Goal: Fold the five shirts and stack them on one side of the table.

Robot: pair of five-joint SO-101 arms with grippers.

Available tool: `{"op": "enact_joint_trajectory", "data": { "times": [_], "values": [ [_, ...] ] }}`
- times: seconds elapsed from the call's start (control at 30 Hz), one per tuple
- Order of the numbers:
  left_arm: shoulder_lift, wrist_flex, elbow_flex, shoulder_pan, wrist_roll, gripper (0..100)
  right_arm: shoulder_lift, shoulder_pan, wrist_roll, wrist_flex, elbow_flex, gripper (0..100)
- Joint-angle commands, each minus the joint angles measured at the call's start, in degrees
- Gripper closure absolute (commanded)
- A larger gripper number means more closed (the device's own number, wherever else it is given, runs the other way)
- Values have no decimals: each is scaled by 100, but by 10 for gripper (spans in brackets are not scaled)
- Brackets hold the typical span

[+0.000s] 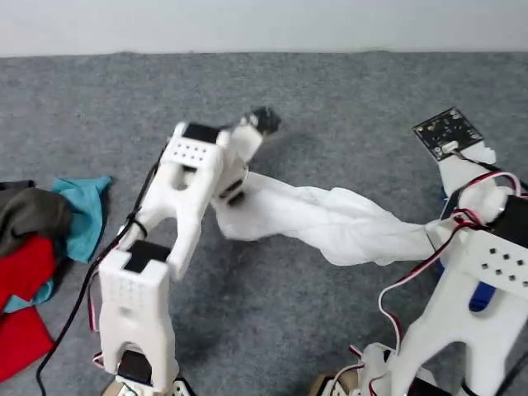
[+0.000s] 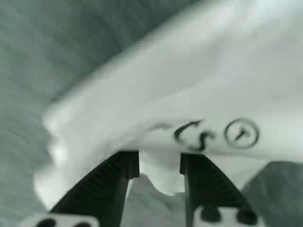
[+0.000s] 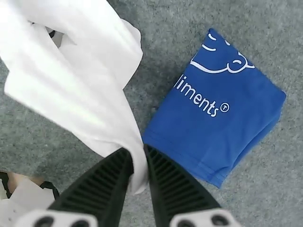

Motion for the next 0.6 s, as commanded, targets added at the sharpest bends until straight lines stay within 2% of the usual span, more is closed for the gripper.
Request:
{"op": "enact_joint_trajectory", "data": {
  "times": [0.0, 0.13, 0.33, 0.43, 0.57],
  "values": [
    [387, 114, -1560, -18, 62, 852, -163, 57, -88, 215, -35, 988],
    [932, 492, -2765, -88, 299, 852, -163, 57, -88, 215, -44, 988],
    [1301, 2171, -4233, -79, 308, 852, -163, 75, -88, 224, -44, 988],
    [1046, 2145, -4110, -123, 316, 852, -163, 75, -88, 224, -44, 988],
    [299, 2145, -3231, 62, 308, 852, -163, 75, -88, 224, -44, 988]
  ]
}}
